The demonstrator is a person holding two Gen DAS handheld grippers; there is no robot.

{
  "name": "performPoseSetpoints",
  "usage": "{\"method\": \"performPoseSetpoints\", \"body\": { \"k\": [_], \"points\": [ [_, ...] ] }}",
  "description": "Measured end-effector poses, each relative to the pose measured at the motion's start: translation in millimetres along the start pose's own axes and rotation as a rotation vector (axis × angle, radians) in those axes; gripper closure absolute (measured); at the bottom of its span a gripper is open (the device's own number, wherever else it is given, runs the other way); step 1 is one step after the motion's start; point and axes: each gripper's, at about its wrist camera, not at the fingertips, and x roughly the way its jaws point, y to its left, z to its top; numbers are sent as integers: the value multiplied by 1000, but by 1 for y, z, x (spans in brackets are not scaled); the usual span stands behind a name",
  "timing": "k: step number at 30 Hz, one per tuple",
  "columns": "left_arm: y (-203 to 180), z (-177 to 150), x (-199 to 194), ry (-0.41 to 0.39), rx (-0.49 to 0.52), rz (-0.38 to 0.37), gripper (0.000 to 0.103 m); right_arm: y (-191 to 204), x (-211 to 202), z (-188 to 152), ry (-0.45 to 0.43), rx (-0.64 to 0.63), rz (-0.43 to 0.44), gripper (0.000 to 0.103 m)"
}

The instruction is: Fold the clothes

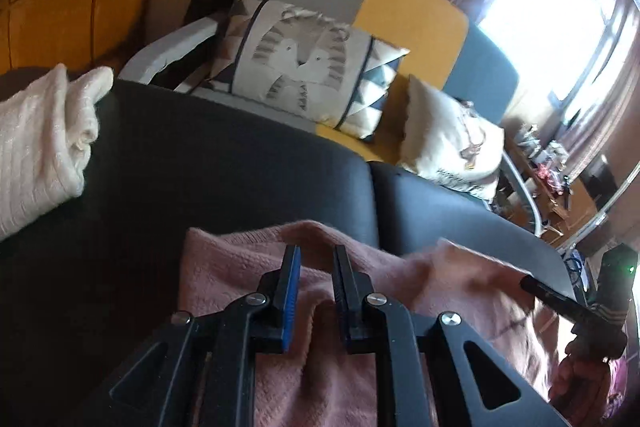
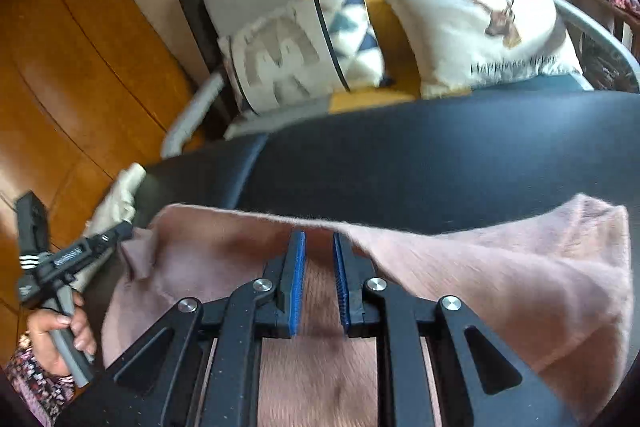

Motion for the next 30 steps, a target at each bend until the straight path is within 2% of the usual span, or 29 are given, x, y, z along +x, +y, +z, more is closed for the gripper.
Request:
{"method": "performPoseSetpoints", "body": {
  "k": [1,2,5,6,9,13,14,16,18,19,21,22,23,25,28,30],
  "points": [
    [-9,-7,-1,0,49,0,88,-3,-7,-3,-18,-2,3,70],
    [-18,-11,0,2,93,11,88,-7,-12,-6,-25,0,-5,67],
    [-43,-24,9,7,241,65,88,-14,-14,-11,10,-43,-17,65],
    [-47,-27,15,13,277,97,88,-16,-12,-12,39,-89,-48,65],
    [-36,-28,29,37,255,133,88,-35,-13,-10,41,-137,-193,65],
    [-18,-31,30,30,175,65,87,-85,-18,-3,-4,-23,-354,65],
    [-17,-32,29,29,174,61,87,-94,-25,-1,-20,15,-365,65],
    [-17,-36,28,27,179,63,87,-97,-42,-3,-82,65,-267,65],
    [-20,-37,29,26,195,79,87,-82,-56,-12,-130,45,-162,65],
    [-22,-38,30,25,206,90,86,-72,-58,-18,-131,11,-114,65],
    [-25,-39,31,22,223,106,86,-49,-40,-32,-33,-99,-31,65],
    [-25,-39,31,21,227,111,86,-43,-29,-38,24,-140,-30,65],
    [-25,-40,31,20,230,114,86,-39,-17,-41,71,-180,-77,65],
    [-26,-40,31,18,234,117,86,-48,-3,-41,94,-174,-179,65],
    [-24,-40,31,18,233,115,86,-91,-11,-30,2,36,-310,65],
    [-26,-40,32,17,241,124,86,-102,-21,-27,-37,129,-293,65]
  ]
}}
